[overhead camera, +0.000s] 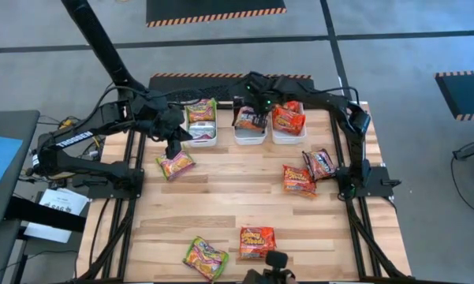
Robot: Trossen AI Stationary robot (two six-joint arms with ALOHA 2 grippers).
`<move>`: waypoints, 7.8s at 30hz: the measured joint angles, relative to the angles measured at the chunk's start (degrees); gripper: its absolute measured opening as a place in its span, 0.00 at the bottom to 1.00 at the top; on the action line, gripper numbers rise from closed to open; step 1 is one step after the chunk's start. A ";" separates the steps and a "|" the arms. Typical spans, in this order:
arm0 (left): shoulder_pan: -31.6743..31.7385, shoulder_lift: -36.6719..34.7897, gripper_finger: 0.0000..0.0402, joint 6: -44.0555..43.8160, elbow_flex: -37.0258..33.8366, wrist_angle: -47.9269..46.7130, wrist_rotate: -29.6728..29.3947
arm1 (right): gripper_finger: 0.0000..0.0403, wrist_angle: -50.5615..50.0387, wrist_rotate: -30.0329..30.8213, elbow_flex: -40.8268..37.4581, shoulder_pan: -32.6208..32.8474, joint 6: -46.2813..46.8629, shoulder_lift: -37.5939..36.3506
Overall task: Sort Maruchan noodles
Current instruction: Put the black noodle pack into the middle white bin, then put the green noodle pack into the left white bin
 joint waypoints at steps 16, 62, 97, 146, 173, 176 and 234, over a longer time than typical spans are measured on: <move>0.06 0.00 0.00 1.91 -0.01 0.16 -1.13 | 0.12 2.46 -1.83 0.00 2.15 -0.19 0.59; 0.08 0.00 0.00 3.32 0.00 0.13 -1.40 | 0.22 7.17 -14.66 5.62 4.69 16.06 13.18; -4.47 0.02 0.00 -6.16 0.00 -9.47 -3.05 | 0.24 -19.58 -22.51 8.37 13.60 10.99 -8.07; -36.94 14.87 0.42 -4.35 -0.02 -4.14 6.48 | 0.55 -21.47 -22.51 8.29 47.57 49.43 -6.91; -47.27 39.14 0.42 -9.91 -0.02 16.90 12.27 | 0.55 -34.76 -22.46 8.20 49.46 45.88 -7.01; -47.68 40.63 0.42 -9.42 -0.02 18.72 10.21 | 0.55 -34.74 -22.46 8.16 50.34 45.90 -7.13; -42.55 50.11 0.00 -3.94 -0.17 13.81 22.99 | 0.54 -32.88 -17.33 8.09 51.29 52.00 -7.13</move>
